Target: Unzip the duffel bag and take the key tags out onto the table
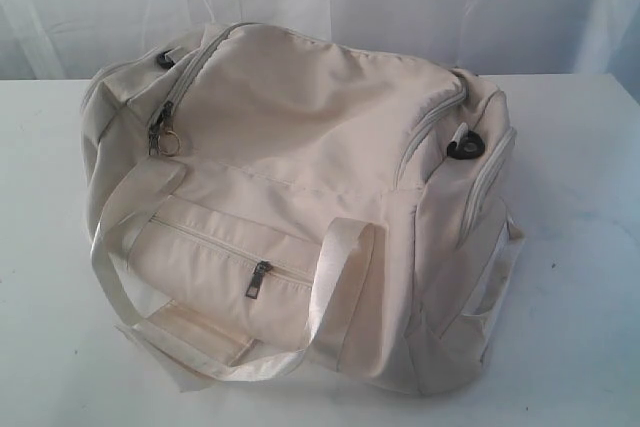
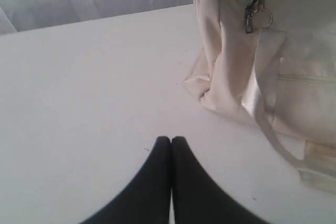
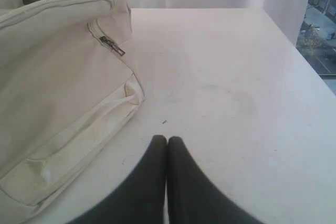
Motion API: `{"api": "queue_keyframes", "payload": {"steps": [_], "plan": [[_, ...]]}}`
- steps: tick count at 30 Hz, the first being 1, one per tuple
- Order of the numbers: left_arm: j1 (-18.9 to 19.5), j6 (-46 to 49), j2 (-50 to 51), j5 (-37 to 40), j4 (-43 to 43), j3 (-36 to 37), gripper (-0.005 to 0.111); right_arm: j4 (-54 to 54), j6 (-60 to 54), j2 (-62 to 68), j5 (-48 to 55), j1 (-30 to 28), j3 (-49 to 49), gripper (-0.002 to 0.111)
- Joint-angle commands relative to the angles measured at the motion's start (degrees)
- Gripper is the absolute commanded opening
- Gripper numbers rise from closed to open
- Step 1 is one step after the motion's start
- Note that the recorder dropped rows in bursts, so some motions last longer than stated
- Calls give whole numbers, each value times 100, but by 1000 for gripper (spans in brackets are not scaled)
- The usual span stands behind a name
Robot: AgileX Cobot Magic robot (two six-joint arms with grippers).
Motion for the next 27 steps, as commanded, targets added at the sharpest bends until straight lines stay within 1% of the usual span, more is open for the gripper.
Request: {"api": "queue_keyframes", "payload": {"steps": [1,7,13,21,25,27], "plan": [[22,677,13,-390,420,-34,0,10,18,-32,-85,16,26,0],[22,677,13,-943,420,-34,0,10,18,-32,-85,16,26,0],[22,586,13,-1086,382,-34,0,10,18,-32,-85,16,26,0],[8,-331,13,-2165,382,-34,0,10,47,-32,-85,16,26,0],[8,-416,13,-2787,382,-34,0,10,146,-32,-85,16,26,0],[8,-416,57,-2918,382,-34,0,10,158,-32,-85,16,26,0]]}}
